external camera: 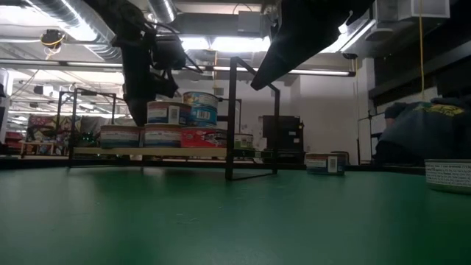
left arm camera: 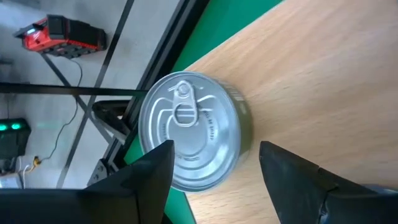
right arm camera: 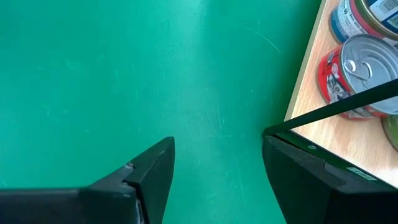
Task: Stack canned seafood by type on shelf
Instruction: Put the green tuna can on the shelf, then stack the blue tuna can on top of the blue tuna can
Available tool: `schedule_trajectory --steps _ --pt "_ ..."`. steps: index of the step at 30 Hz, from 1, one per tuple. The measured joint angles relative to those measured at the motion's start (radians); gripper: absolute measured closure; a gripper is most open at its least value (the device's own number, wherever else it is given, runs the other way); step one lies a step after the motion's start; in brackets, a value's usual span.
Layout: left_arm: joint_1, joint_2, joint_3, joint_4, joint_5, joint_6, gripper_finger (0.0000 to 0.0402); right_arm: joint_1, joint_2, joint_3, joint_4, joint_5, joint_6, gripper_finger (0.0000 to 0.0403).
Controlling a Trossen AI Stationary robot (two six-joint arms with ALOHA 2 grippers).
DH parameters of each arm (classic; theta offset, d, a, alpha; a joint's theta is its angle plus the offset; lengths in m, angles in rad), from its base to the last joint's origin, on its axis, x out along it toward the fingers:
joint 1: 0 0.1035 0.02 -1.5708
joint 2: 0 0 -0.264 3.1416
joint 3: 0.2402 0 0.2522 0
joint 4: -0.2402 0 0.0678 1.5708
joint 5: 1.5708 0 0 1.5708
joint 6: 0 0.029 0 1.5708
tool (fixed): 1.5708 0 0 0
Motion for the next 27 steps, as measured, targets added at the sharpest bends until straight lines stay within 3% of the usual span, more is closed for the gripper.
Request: schedule_trajectory --steps 15,27 --pt "-0.008 -0.003 0.006 -0.016 -0.021 0.007 0.0174 0.0 0.0 0.0 -0.003 0.0 0.0 0.0162" --pt "0.001 -0.025 0.13 -0.091 -0.035 0.195 0.0174 -0.007 -0.073 -0.001 -0.119 0.0 -0.027 0.0162"
